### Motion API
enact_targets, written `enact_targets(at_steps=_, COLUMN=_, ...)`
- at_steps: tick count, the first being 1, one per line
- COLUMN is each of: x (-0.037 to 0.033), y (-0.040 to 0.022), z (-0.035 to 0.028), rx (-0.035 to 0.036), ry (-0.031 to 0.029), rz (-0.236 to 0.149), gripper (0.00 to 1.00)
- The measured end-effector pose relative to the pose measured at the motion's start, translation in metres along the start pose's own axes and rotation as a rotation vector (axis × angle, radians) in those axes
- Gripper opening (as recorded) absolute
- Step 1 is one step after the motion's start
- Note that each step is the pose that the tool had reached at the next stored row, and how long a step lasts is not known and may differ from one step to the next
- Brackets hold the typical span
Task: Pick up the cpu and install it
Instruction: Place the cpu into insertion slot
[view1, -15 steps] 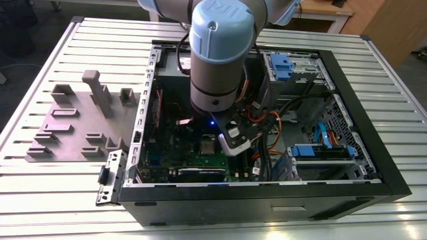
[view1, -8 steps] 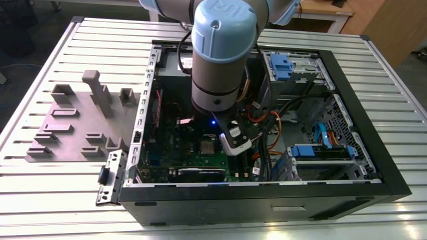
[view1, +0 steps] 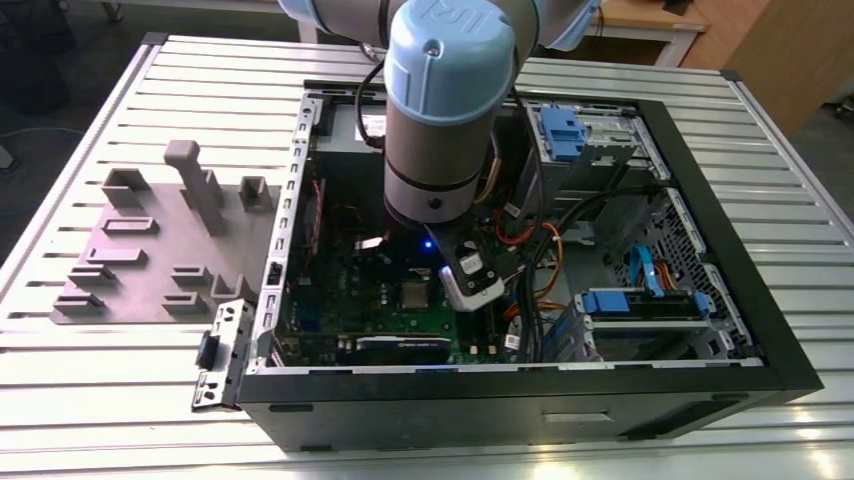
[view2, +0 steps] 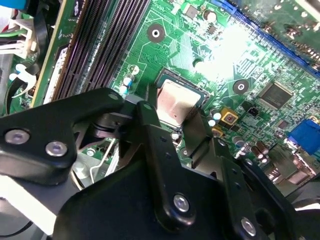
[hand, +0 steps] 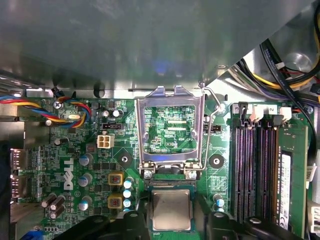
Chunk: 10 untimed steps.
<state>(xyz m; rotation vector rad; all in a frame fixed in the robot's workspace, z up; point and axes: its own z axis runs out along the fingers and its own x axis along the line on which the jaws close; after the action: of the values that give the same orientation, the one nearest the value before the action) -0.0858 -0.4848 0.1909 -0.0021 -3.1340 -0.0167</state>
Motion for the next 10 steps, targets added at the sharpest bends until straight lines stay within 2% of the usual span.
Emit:
enact_targets(at_steps=2, x=0.0000, y=0.0000, z=0.0000, rx=0.0000, ry=0.0000, rz=0.000, gripper=0.44)
enact_targets(at_steps=10, x=0.0000, y=0.0001, z=-0.0019, rx=-0.0005, ry=0.0000, rz=0.000, gripper=0.44)
